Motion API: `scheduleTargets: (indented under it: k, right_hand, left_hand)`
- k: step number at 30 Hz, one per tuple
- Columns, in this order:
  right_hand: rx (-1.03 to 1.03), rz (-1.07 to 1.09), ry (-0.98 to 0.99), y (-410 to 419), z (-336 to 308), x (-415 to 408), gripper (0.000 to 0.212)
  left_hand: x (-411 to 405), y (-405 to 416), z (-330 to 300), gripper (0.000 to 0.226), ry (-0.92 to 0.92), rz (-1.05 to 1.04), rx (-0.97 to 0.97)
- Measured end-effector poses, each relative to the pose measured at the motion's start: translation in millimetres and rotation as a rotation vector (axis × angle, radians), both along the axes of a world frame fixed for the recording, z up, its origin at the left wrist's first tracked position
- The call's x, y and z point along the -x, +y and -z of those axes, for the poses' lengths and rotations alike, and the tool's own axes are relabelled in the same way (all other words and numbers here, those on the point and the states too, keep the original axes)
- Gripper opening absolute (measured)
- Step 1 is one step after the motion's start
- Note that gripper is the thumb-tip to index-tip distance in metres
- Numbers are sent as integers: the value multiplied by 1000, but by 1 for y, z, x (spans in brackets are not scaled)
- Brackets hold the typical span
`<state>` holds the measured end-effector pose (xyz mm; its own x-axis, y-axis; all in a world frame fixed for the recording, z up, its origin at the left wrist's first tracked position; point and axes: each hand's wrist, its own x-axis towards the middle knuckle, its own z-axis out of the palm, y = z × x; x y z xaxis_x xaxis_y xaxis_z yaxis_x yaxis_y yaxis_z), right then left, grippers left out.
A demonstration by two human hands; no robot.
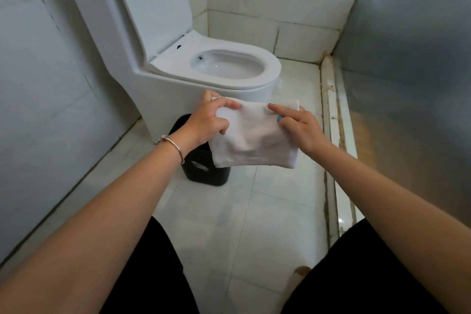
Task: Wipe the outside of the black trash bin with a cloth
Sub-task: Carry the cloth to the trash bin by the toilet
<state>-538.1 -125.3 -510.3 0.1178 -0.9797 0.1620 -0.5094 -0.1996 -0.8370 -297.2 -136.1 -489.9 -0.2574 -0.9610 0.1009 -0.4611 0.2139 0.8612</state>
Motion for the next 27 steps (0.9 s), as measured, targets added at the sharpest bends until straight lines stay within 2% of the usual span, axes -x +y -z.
scheduleTargets:
  k: [4,7,11,16,21,24,27]
  right_hand:
    - [-25,-10,-7,12,-10,6,59]
    - [-25,-45,-36,13,-15,2,54]
    - [-64,-47,-150,8,-23,-10,37]
    - [-89,22,-78,-3,-19,-19,42]
    - [-149,19,-168,-15,-11,-17,47]
    - [-153,-9,-96,-24,-10,-16,57]
    - [-104,-13,85,-31,-10,-17,67]
  left_hand:
    - [12,17,-8,62,-18,-55,-17]
    - [14,24,-8,52,22,-134,-32]
    - [7,28,-6,54,10,-129,-23]
    - [-1,19,-2,48,8,-99,-37]
    - [-10,-4,8,45,-61,-83,14]
    - [-11,-18,7,51,-104,-81,70]
    - [-10,-27,8,49,-127,-102,118]
